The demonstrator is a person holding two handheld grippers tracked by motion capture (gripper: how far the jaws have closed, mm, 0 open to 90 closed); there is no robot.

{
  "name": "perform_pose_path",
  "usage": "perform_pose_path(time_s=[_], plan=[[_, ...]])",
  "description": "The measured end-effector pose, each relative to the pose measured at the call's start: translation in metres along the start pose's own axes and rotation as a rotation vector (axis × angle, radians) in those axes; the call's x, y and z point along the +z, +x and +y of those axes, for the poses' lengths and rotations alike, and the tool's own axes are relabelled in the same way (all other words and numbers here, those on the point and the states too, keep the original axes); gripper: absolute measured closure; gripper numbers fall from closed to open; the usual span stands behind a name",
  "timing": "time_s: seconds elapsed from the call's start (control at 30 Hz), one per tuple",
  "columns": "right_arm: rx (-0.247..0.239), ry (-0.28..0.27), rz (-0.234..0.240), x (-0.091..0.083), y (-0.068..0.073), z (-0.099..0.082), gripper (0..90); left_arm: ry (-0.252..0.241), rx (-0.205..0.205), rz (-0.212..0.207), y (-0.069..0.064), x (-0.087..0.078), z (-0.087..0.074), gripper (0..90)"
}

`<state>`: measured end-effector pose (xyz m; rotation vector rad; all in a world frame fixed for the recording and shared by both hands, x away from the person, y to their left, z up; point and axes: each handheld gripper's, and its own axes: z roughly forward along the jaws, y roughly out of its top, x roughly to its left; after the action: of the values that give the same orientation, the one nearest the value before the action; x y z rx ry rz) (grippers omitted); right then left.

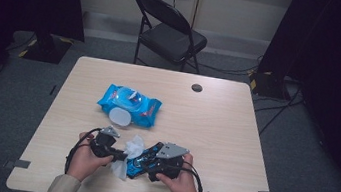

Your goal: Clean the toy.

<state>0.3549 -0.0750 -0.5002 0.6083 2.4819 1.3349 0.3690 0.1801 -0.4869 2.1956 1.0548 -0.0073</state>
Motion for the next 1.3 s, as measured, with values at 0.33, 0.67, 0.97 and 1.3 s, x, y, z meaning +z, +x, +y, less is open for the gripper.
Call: perform_pose_path(time_s=[0.33,0.67,0.97,1.3], plan=[[-0.001,-0.006,0.003,0.000,-0.001,-0.001,15.7,0.003,0.011,-0.002,-0.003,0.020,0.024,83.2],[0.002,-0.023,0.013,0.001,-0.003,-0.003,14.8,-0.007,0.016,-0.010,-0.009,0.040,0.045,82.7],[0.008,-0.020,0.020,0.001,-0.004,-0.003,14.7,-0.049,-0.013,-0.019,-0.012,0.056,0.059,82.5],[0.009,-0.022,0.022,0.002,-0.004,-0.003,14.7,-0.112,-0.013,-0.016,-0.013,0.065,0.064,81.7]])
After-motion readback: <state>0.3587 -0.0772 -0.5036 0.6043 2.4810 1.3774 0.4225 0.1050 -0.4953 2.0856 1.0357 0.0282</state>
